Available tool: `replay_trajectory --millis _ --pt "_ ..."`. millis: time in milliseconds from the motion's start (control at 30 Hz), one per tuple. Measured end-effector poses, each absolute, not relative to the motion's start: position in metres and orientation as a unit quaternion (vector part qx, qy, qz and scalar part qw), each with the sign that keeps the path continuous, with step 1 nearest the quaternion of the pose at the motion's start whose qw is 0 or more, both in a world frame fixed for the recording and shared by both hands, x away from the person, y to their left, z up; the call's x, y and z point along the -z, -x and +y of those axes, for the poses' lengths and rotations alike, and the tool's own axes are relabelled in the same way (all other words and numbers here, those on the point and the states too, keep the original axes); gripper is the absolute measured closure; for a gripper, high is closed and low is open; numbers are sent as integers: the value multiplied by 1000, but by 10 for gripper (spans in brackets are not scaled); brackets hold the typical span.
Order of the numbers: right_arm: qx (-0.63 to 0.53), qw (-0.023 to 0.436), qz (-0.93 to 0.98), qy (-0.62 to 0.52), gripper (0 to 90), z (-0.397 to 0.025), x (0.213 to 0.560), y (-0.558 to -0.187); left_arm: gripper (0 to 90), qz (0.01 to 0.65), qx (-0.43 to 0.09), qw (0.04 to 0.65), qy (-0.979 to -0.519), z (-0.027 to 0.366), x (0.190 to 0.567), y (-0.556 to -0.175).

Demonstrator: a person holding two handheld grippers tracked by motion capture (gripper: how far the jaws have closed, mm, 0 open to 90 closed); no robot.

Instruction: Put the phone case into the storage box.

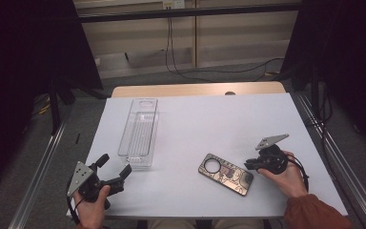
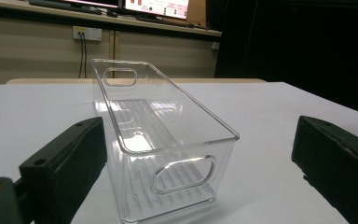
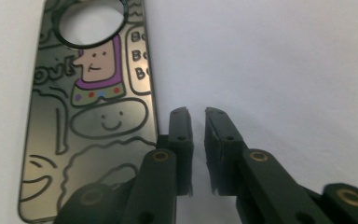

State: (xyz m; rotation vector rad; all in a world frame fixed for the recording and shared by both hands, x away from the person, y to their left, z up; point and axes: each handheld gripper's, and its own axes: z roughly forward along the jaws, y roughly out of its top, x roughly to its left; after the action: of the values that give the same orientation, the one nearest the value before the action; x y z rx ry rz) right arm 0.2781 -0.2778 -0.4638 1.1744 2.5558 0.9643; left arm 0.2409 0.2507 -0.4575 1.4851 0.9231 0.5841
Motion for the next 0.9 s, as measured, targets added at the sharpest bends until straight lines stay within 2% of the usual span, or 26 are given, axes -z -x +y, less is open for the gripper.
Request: replay_trajectory --millis 200,433,600,667,833,900 --pt "-353 99 838 -405 541 -285 455 -274 33 399 -253 606 -640 251 457 -240" --pt "-371 112 825 -412 118 -282 449 -270 33 398 -252 606 -641 251 457 -240" --pt "-368 101 830 -406 19 -277 447 -269 33 400 -254 604 -641 251 457 -240" --pt "-371 90 832 -402 49 -276 449 -269 33 400 -254 604 -641 251 457 -240" --pt "-382 54 833 -397 36 -269 446 -268 33 398 -254 604 -643 250 457 -240" --pt "-380 56 836 -391 32 -266 446 -268 33 398 -255 603 -643 251 457 -240"
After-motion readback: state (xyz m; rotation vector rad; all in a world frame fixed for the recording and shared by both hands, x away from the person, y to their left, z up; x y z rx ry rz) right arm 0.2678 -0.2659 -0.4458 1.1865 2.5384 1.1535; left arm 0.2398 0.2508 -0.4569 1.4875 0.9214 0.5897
